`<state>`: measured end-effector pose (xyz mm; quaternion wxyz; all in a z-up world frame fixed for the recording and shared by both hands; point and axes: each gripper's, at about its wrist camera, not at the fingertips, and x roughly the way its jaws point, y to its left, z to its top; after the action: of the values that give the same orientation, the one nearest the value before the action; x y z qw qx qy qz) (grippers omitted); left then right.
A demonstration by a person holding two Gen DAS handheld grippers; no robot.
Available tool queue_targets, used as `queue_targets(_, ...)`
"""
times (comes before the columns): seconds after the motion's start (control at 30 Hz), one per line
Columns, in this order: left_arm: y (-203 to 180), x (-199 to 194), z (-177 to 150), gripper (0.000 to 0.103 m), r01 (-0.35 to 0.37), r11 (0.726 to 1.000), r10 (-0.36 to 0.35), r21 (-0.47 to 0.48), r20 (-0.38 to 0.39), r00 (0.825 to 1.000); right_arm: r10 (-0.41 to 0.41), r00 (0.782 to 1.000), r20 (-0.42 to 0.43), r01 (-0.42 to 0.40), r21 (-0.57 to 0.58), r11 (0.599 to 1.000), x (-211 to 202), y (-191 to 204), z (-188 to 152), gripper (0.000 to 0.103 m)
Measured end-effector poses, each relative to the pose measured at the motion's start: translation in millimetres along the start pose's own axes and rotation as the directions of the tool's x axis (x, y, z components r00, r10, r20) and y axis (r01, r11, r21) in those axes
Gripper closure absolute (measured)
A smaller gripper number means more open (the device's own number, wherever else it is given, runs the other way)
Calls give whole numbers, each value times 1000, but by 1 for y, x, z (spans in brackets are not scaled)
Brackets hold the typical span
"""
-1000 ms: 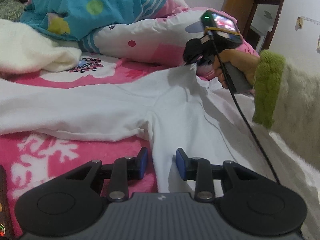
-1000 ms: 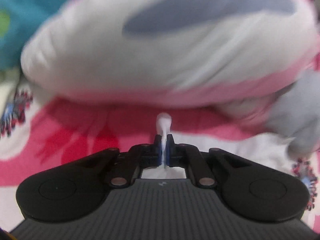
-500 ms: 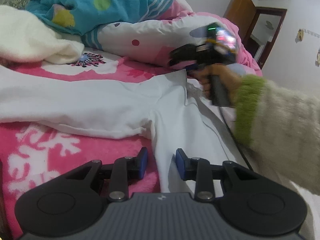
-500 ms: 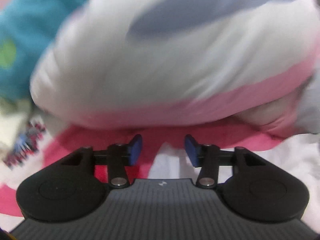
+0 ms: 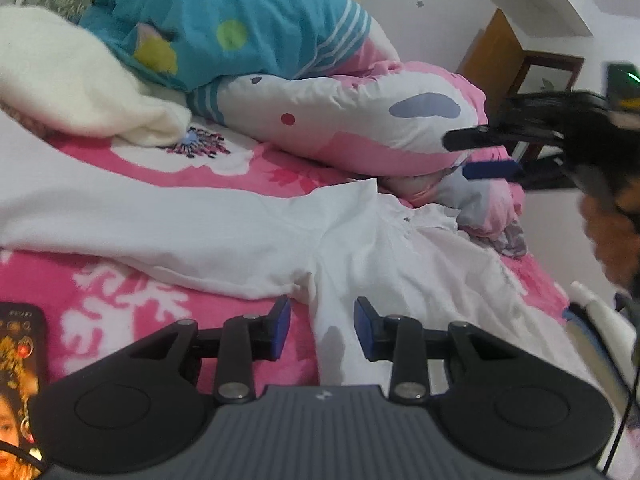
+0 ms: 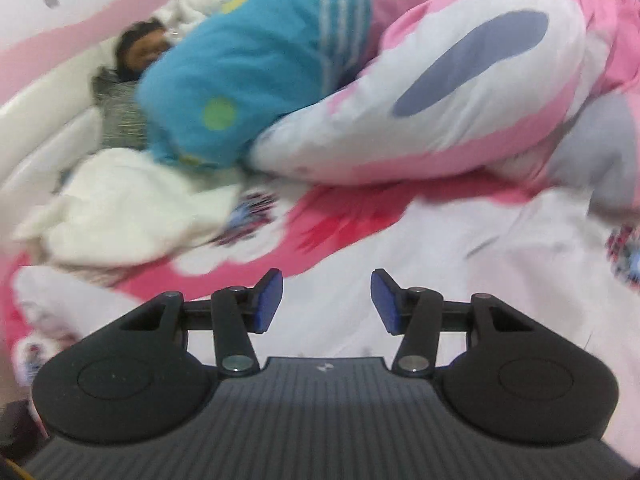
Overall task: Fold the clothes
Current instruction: 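Open the right gripper and move both grippers over the shirt sleeve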
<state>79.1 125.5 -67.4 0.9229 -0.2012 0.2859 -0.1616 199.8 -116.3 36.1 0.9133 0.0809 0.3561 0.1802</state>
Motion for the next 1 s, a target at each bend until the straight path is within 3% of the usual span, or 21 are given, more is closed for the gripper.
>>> queue_targets(0.17, 21, -70, 10, 65, 67, 991, -61, -112, 54, 997, 91, 995, 40, -92, 5, 996, -32, 33, -10, 55)
queue_targets(0.33, 69, -160, 32, 62, -69, 987, 94, -144, 176, 980, 207, 977, 52, -206, -6, 978, -41, 65, -21, 55)
queue_targets(0.43, 104, -202, 49, 57, -235, 961, 264, -145, 230, 937, 253, 966, 42, -253, -14, 967, -37, 81, -32, 56)
queue_targets(0.47, 116, -210, 57, 57, -274, 950, 304, -149, 234, 924, 259, 965, 41, -259, -16, 966, -35, 85, -35, 56)
queue_targets(0.53, 137, -214, 70, 48, -304, 940, 332, -154, 216, 918, 264, 964, 35, -264, -12, 964, -29, 93, -41, 56)
queue_targets(0.73, 177, -172, 94, 46, -343, 930, 355, -129, 87, 931, 283, 959, -25, -282, 29, 959, -2, 109, -54, 56)
queue_targets(0.8, 180, -159, 94, 51, -365, 925, 373, -109, 64, 926, 280, 959, -42, -279, 26, 960, 3, 113, -56, 56)
queue_targets(0.83, 181, -154, 93, 59, -379, 920, 386, -94, 60, 921, 278, 959, -49, -277, 23, 961, 5, 115, -56, 56)
queue_targets(0.87, 180, -150, 94, 68, -391, 917, 396, -84, 57, 916, 277, 959, -53, -276, 19, 961, 6, 116, -57, 56)
queue_targets(0.9, 181, -148, 95, 91, -391, 916, 396, -88, 50, 917, 274, 960, -57, -274, 12, 962, 6, 116, -57, 56)
queue_targets(0.93, 182, -150, 96, 99, -381, 918, 388, -107, 54, 920, 269, 961, -60, -269, 4, 963, 6, 117, -57, 56)
queue_targets(1.0, 181, -154, 99, 100, -374, 919, 385, -127, 74, 920, 259, 964, -65, -260, -17, 965, 5, 118, -57, 56)
